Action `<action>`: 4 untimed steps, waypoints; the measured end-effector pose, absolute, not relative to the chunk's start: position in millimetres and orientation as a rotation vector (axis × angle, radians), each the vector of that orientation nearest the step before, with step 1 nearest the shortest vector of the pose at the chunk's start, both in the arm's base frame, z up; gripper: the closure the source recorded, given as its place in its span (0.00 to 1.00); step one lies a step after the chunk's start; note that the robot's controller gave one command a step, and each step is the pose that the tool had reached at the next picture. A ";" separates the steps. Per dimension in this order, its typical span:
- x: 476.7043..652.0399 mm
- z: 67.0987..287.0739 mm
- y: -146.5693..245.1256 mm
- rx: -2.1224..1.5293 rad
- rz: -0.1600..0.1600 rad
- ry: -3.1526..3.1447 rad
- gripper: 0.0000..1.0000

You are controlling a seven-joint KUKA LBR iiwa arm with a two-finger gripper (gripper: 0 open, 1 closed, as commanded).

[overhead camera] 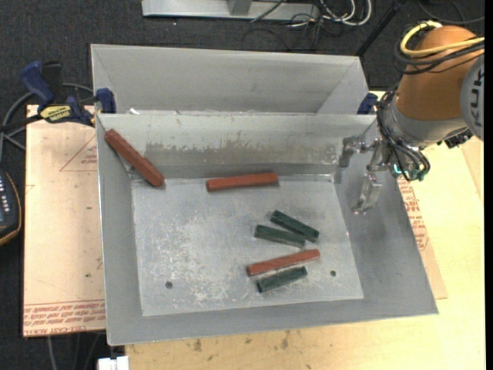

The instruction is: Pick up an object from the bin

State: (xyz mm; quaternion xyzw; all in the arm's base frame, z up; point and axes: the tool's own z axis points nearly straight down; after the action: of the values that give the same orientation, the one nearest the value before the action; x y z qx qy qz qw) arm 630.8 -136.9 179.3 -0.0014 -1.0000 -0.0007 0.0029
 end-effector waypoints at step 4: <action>576.9 92.4 -42.8 0.105 -0.001 -3.144 1.00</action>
Offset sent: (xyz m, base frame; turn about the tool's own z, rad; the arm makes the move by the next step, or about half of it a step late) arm -0.0265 0.0689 -0.0833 -0.2118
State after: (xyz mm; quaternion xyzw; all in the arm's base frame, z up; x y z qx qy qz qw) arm 576.9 -42.8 92.4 0.0333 -0.9994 -0.0002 -0.0022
